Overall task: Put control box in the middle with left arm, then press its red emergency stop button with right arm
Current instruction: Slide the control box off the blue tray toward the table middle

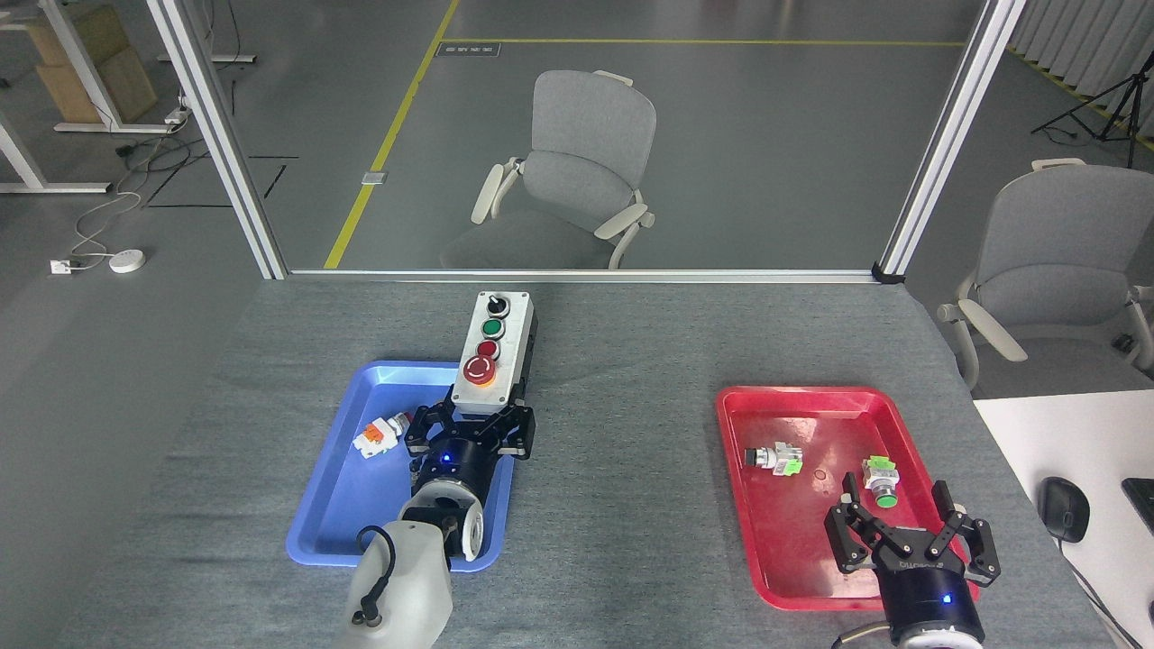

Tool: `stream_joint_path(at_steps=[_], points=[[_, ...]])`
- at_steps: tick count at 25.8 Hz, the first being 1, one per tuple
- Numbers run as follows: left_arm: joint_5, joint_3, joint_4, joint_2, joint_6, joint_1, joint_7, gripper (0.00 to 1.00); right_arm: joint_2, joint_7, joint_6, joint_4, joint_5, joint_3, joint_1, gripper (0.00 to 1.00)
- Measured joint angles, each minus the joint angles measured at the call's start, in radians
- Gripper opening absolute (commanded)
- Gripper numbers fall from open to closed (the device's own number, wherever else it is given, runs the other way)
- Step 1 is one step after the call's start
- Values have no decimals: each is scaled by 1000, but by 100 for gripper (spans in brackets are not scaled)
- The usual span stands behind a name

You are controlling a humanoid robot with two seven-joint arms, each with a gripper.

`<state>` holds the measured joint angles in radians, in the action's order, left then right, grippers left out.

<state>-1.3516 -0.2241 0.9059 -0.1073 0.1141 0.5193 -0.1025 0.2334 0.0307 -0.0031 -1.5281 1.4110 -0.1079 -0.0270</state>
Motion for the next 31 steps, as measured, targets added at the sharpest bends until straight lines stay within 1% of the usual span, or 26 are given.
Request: stream_joint_path(at_steps=[3, 7, 11, 16, 19, 25, 26, 27, 28, 30, 31], points=[[2, -72, 62, -23, 22, -25, 20, 0, -4, 2, -13, 2, 1, 7, -1, 98], [24, -200, 84, -32, 88, -35, 31, 0, -13, 3, -19, 4, 3, 22, -2, 98], [82, -339, 65, -34, 130, -37, 31, 0, -17, 0, -26, 21, 2, 27, -3, 98], [108, -478, -6, -35, 158, -36, 31, 0, -18, 0, -34, 32, 1, 27, -3, 98], [112, -511, -54, -36, 163, -35, 32, 0, -21, 0, -36, 38, 0, 28, -3, 98], [126, -526, -92, -37, 146, -30, 32, 0, -58, -1, -36, 43, 0, 27, 0, 98], [133, -527, -95, -37, 145, -29, 32, 16, -59, -1, -36, 43, 0, 27, 0, 98], [137, -528, -100, -37, 143, -28, 32, 22, -60, -2, -36, 43, 0, 27, 1, 98], [142, -531, -109, -37, 140, -28, 35, 24, -62, -3, -36, 43, 0, 28, 1, 98], [147, -539, -127, -37, 132, -28, 43, 37, -65, -3, -36, 43, 1, 29, 0, 98], [149, -543, -133, -37, 131, -27, 42, 41, -66, -3, -36, 43, 1, 29, -1, 98]])
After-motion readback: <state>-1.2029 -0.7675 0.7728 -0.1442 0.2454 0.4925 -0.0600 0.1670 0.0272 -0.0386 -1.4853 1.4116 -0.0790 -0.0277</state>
